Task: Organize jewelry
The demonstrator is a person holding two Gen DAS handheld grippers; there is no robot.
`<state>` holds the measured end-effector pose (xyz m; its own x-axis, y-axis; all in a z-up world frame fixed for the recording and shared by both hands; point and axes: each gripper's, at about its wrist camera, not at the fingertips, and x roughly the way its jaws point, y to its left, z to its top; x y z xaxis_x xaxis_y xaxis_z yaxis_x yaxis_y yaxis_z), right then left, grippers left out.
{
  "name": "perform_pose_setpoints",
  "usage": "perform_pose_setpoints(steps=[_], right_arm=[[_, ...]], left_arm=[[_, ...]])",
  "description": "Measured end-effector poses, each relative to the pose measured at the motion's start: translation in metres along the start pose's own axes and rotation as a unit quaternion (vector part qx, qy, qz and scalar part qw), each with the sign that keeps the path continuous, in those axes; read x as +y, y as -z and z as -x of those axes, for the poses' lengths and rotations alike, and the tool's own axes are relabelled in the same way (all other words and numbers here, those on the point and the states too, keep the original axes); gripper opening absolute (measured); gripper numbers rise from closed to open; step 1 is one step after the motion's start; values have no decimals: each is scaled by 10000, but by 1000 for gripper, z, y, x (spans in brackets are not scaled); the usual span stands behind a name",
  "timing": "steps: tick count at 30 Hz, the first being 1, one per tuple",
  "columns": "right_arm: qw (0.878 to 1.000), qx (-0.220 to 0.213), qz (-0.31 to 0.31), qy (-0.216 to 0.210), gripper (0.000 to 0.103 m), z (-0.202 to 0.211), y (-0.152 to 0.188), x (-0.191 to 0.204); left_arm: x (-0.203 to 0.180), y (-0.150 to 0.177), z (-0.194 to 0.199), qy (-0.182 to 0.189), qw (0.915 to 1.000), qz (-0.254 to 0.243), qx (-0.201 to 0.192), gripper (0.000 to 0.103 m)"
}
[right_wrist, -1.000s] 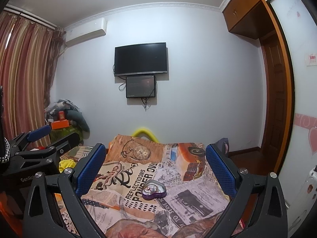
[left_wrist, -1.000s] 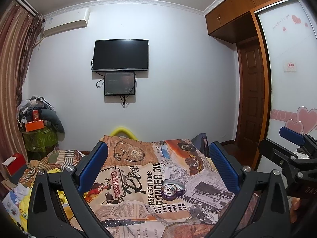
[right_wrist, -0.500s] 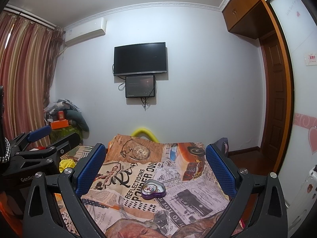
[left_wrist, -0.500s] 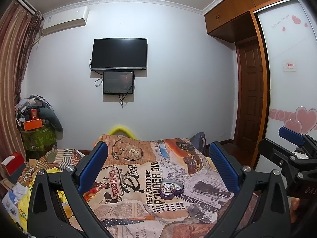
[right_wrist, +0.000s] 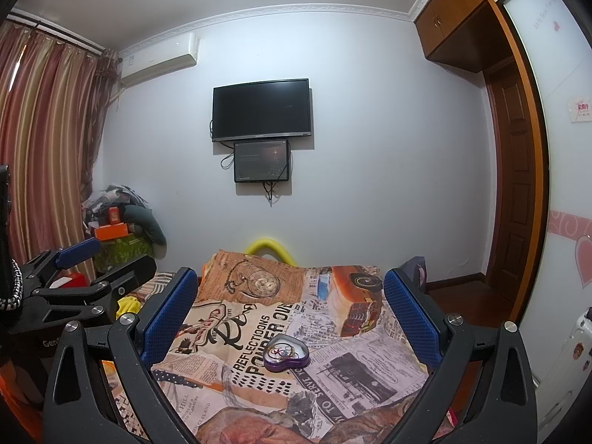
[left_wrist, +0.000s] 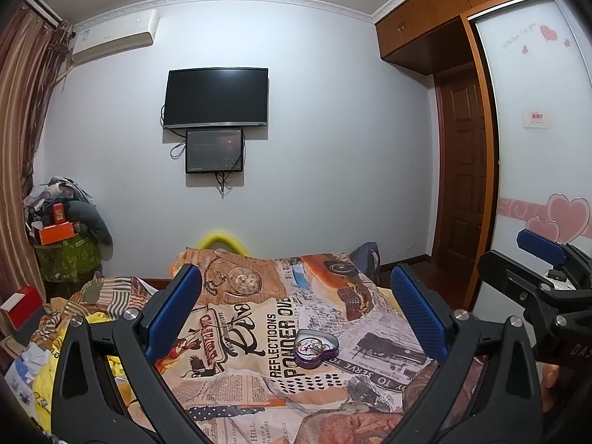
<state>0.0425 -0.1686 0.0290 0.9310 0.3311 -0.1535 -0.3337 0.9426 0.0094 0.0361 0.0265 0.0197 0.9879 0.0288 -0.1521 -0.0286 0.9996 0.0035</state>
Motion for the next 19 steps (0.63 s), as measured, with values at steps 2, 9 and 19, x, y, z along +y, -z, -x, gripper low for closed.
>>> perform_pose_setpoints(steps=[2,9,19], right_arm=[[10000,0,6,0,100,0,0,0],[10000,24,-3,5,100,-1,2,-3],[10000,67,-8,19,100,-5,5,-4]], left_arm=[[0,0,0,9,10000,5,9,103],[0,0,-2,23,10000,21,28,103],[1,3,-6,13,10000,29,63,103]])
